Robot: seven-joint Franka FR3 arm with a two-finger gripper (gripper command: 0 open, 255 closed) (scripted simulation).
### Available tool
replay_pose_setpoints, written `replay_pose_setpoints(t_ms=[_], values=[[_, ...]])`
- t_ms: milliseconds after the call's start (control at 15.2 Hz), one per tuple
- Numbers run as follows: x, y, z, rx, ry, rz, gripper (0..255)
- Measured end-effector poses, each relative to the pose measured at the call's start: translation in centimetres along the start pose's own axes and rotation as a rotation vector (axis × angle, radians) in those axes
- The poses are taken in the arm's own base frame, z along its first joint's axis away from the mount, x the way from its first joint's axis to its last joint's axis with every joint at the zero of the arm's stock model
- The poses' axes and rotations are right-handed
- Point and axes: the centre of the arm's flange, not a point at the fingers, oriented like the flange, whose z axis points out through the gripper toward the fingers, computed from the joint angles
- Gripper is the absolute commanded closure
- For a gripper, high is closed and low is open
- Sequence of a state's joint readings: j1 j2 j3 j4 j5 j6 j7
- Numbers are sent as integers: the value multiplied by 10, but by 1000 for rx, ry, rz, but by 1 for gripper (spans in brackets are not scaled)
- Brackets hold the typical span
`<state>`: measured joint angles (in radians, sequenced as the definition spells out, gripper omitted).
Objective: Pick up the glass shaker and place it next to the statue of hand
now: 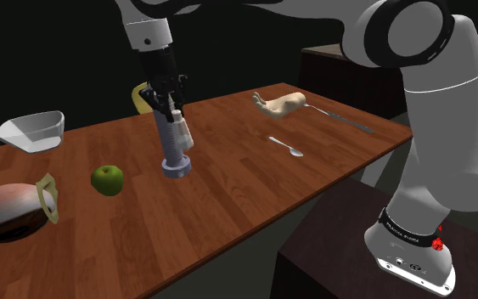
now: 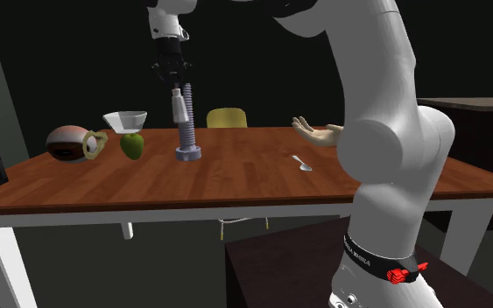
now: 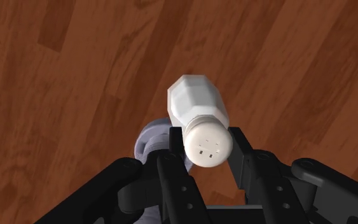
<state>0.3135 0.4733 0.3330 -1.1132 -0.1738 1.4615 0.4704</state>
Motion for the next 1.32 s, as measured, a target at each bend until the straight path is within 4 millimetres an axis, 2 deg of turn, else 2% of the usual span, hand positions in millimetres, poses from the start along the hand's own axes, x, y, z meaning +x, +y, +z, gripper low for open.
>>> replay_pose_setpoints(t_ms=[264, 396, 660, 1320], values=[[0, 1, -22, 0, 0, 0, 255], [-6, 18, -23, 0, -1, 0, 255], [-16, 60, -21, 0, 0, 0, 255], [-47, 191, -10, -1, 0, 1, 255]])
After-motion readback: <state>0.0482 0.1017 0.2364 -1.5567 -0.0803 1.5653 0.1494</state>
